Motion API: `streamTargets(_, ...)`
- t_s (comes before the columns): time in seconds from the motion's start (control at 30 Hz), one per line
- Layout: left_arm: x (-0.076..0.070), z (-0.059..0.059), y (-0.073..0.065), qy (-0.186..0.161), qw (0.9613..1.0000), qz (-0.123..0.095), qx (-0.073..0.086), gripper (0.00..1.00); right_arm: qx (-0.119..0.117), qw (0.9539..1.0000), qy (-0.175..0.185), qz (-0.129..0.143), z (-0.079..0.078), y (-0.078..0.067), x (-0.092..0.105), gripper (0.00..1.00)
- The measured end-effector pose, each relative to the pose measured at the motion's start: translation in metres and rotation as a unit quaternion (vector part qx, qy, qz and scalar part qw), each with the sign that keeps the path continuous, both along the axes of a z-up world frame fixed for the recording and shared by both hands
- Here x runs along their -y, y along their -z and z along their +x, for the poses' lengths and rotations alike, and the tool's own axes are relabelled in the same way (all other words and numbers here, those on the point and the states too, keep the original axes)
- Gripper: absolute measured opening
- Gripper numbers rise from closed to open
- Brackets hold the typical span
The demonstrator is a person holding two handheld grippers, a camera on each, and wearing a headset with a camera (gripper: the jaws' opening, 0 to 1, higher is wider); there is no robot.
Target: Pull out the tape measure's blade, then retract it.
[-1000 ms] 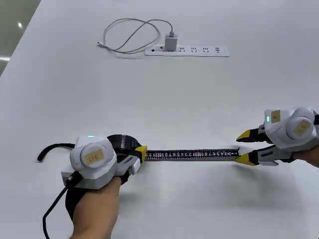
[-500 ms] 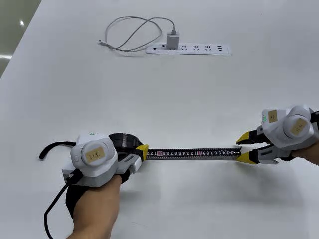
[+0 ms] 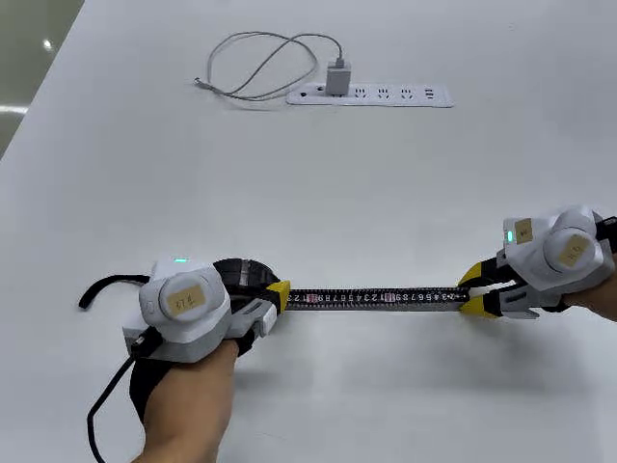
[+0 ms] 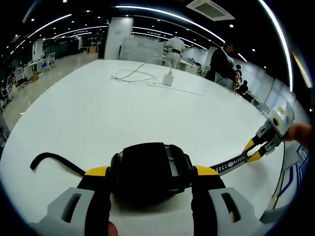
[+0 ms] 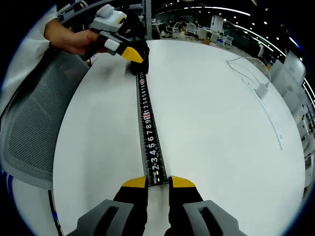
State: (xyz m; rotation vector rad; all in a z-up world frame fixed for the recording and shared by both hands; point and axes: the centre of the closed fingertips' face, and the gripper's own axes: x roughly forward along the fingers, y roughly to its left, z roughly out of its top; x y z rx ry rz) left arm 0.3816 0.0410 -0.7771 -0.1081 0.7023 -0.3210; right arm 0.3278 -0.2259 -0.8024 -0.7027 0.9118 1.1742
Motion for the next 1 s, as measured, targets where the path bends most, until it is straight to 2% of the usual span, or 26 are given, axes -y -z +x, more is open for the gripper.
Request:
streamTargets(0.27, -0.0003, 0.0000, 0.0002, 0.003, 1.0000, 0.003, -0.001, 0.62, 0.005, 1.0000, -0.003, -0.003, 0.0001, -0.0001, 0.0000, 0.11)
streamTargets(0.6, -0.0011, -0.0007, 0.0008, 0.011, 0.9999, 0.007, -0.010, 0.59, 0.006, 0.9999, -0.007, -0.006, -0.0003, -0.0009, 0.0002, 0.11)
streamTargets(1.0, -0.0017, -0.0004, 0.0013, 0.010, 0.9998, 0.000, -0.016, 0.59, 0.010, 0.9999, -0.007, -0.004, 0.0008, -0.0027, -0.0014, 0.11)
